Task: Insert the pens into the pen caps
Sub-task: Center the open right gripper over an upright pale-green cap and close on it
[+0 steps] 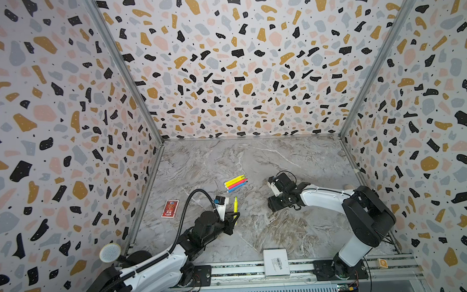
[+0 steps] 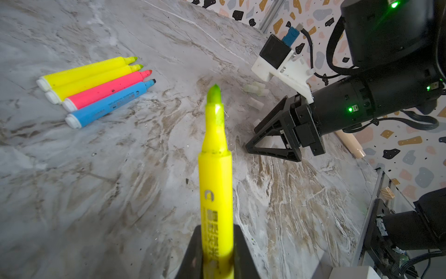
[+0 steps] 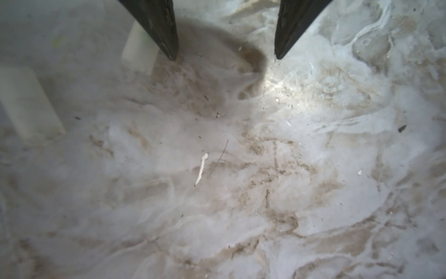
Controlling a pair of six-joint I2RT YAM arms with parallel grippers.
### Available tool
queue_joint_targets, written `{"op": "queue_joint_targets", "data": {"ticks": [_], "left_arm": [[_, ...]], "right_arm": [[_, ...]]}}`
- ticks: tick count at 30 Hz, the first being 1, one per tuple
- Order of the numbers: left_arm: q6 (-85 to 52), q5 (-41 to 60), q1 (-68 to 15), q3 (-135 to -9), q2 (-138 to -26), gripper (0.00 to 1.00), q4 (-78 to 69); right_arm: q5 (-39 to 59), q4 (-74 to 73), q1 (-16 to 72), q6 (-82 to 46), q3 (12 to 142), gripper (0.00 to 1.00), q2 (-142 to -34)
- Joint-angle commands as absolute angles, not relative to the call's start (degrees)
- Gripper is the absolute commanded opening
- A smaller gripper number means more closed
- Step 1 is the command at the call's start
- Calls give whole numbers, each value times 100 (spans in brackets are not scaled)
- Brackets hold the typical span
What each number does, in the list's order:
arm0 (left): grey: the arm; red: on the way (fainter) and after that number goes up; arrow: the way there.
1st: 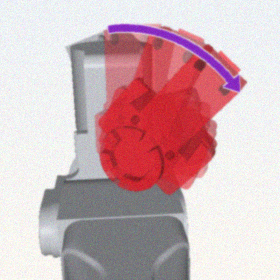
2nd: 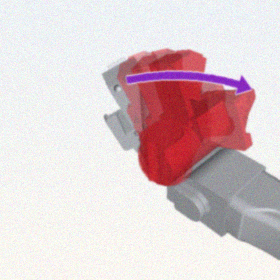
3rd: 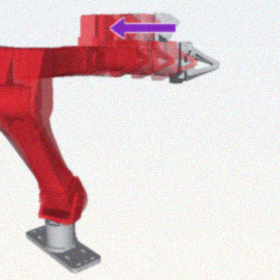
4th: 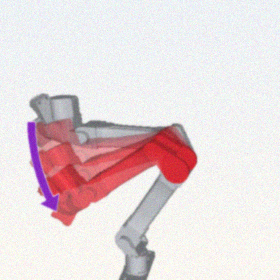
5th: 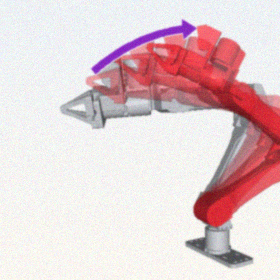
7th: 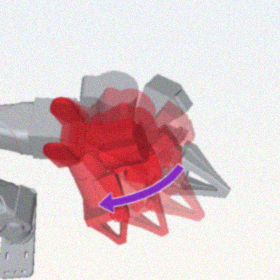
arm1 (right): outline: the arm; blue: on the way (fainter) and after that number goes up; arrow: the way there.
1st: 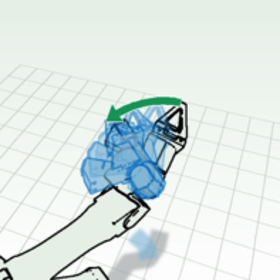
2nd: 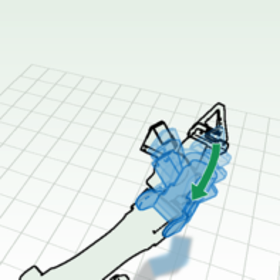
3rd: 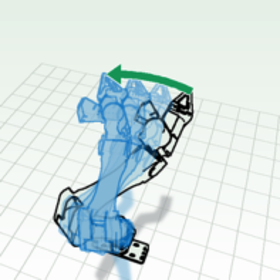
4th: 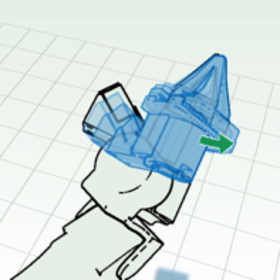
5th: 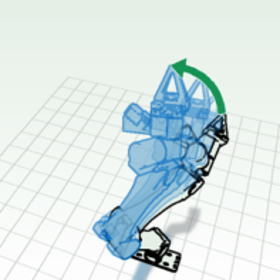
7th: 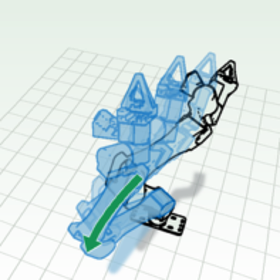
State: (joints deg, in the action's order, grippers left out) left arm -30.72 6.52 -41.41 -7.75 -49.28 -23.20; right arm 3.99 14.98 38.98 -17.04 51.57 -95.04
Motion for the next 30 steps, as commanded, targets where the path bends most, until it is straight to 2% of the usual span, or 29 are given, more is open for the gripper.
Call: {"op": "queue_joint_targets", "data": {"ticks": [1, 8, 30], "left_arm": [[-2988, 632, -4125, -867, -4944, 0, -2611], [-2980, 624, -4129, -904, -4864, 0, -2510], [-2856, 545, -4129, -932, -4892, 0, -2311]], "right_arm": [[290, 1709, 3979, -1787, 5156, 64, -9035], [-291, 2145, 3885, -2069, 5592, 62, -8663], [-450, 2156, 3502, -2168, 5717, 52, -9643]]}}
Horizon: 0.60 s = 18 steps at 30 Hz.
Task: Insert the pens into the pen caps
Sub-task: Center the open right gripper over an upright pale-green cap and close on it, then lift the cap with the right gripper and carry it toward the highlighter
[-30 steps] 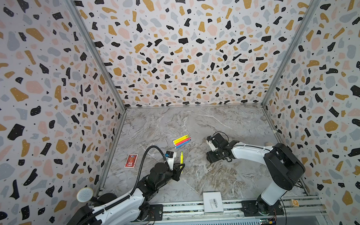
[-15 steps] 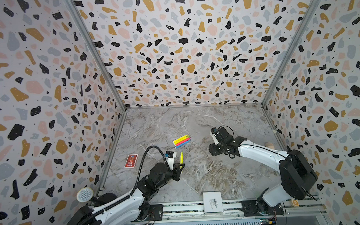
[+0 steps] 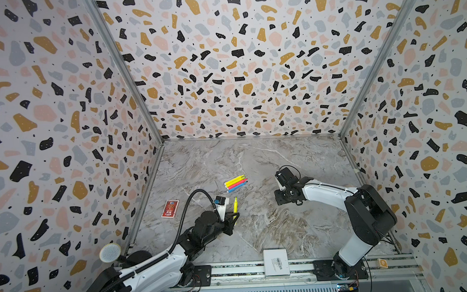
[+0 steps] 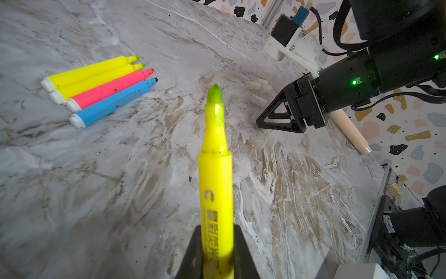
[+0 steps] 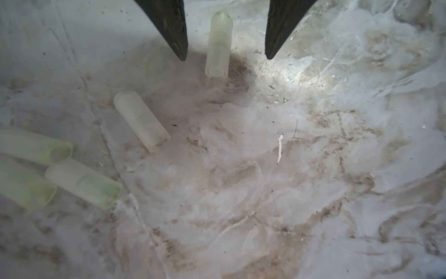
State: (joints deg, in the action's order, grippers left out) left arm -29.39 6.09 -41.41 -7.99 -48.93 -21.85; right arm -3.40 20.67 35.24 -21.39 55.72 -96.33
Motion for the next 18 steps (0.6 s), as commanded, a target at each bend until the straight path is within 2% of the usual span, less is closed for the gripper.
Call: {"op": "queue_joint_targets", "data": {"ticks": [1, 11, 18], "left_arm": [[-2861, 552, -4128, -923, -4897, 0, -2325], [-2829, 560, -4127, -958, -5058, 0, -2399], [-2824, 566, -4126, -967, -5100, 0, -2401]], "right_arm": [[-462, 2145, 3499, -2170, 5720, 51, -9663], [-394, 2062, 3515, -2101, 5670, 43, -9874], [-300, 2063, 3559, -2024, 5583, 27, -9940]]}}
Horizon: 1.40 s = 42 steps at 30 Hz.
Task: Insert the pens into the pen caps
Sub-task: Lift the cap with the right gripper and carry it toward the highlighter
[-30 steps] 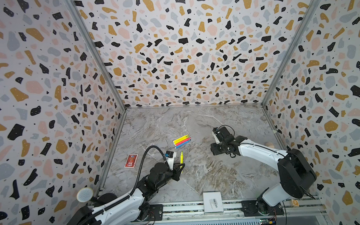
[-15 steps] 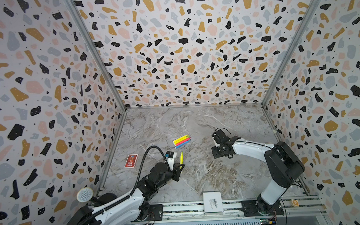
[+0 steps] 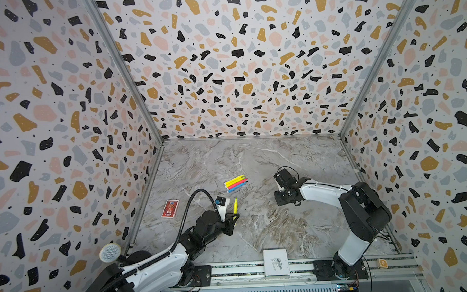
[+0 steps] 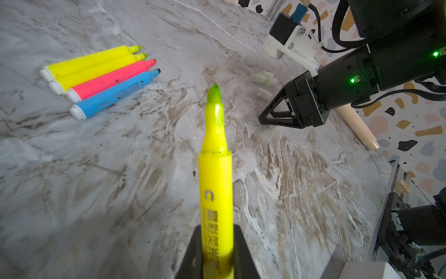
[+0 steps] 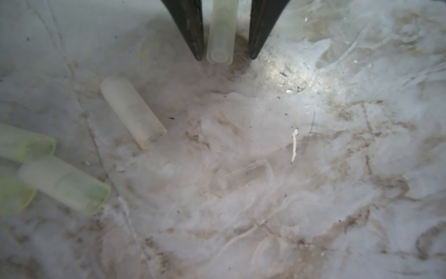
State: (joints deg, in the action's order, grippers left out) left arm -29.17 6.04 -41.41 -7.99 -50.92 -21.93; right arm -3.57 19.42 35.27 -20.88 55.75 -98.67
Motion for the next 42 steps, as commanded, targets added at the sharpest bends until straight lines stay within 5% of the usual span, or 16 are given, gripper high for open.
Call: {"op": "queue_joint_targets", "data": {"ticks": [1, 13, 22, 28, 32, 42], "left_arm": [[-2819, 571, -4130, -976, -5100, 0, -2400], [-2657, 533, -4135, -1109, -4964, 0, -2112], [-2784, 687, -4370, -1076, -4461, 0, -2733], [-2965, 325, -5097, -1081, -4632, 0, -3423], [-3045, 273, -5329, -1109, -4858, 0, -3718], [-3363, 237, -5693, -1116, -5333, 0, -4465]], "right_arm": [[-298, 2097, 3580, -2031, 5579, 24, -9951], [26, 1917, 3735, -1963, 5348, 10, -9353], [2634, 6, 3581, -2181, 4681, 11, -7471], [3956, -2792, 3503, -3699, 3789, 12, -6764], [4087, -4346, 3600, -4480, 3343, 12, -6646], [3875, -5484, 3742, -5074, 3163, 12, -6941]]}}
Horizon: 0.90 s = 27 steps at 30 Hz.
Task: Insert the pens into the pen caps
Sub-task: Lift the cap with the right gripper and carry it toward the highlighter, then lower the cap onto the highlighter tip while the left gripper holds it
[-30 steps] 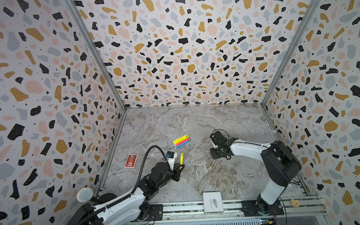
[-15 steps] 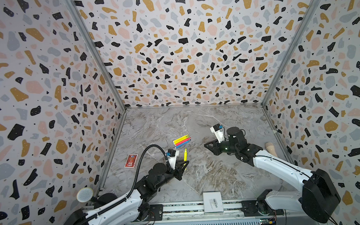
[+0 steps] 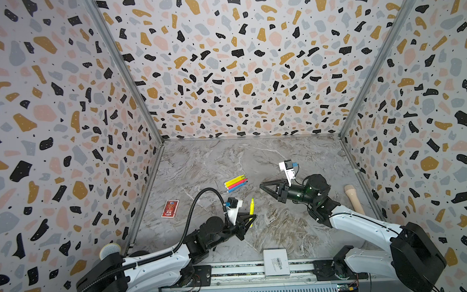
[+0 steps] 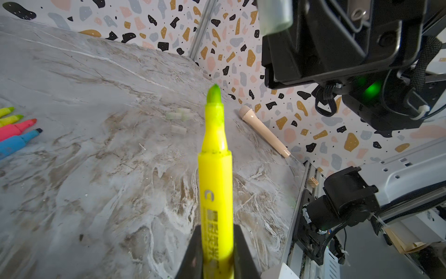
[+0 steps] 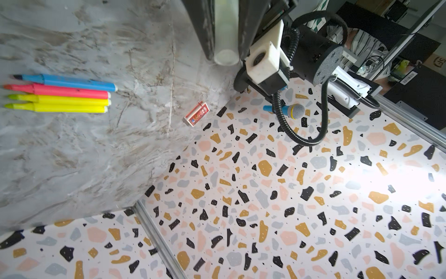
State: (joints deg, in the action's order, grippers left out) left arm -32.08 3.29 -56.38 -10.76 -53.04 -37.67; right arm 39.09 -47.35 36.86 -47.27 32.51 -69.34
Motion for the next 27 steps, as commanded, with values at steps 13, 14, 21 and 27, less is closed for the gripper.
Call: {"op": "queue_joint_targets", "data": {"ticks": [13, 14, 21, 27], "left_arm": [[-3471, 350, -5774, -1156, -5497, 0, -4774], [-3487, 352, -5787, -1144, -5512, 0, -4813], [-3513, 325, -5810, -1125, -5493, 0, -4865], [-3524, 308, -5828, -1123, -5506, 0, -4886]], "right_arm": [[3799, -6175, 3917, -5374, 3224, 12, -7437], [3788, -6201, 3944, -5370, 3234, 12, -7468], [3735, -6394, 4051, -5414, 3252, 12, -7644], [3727, -6572, 4121, -5495, 3278, 12, -7796]]}}
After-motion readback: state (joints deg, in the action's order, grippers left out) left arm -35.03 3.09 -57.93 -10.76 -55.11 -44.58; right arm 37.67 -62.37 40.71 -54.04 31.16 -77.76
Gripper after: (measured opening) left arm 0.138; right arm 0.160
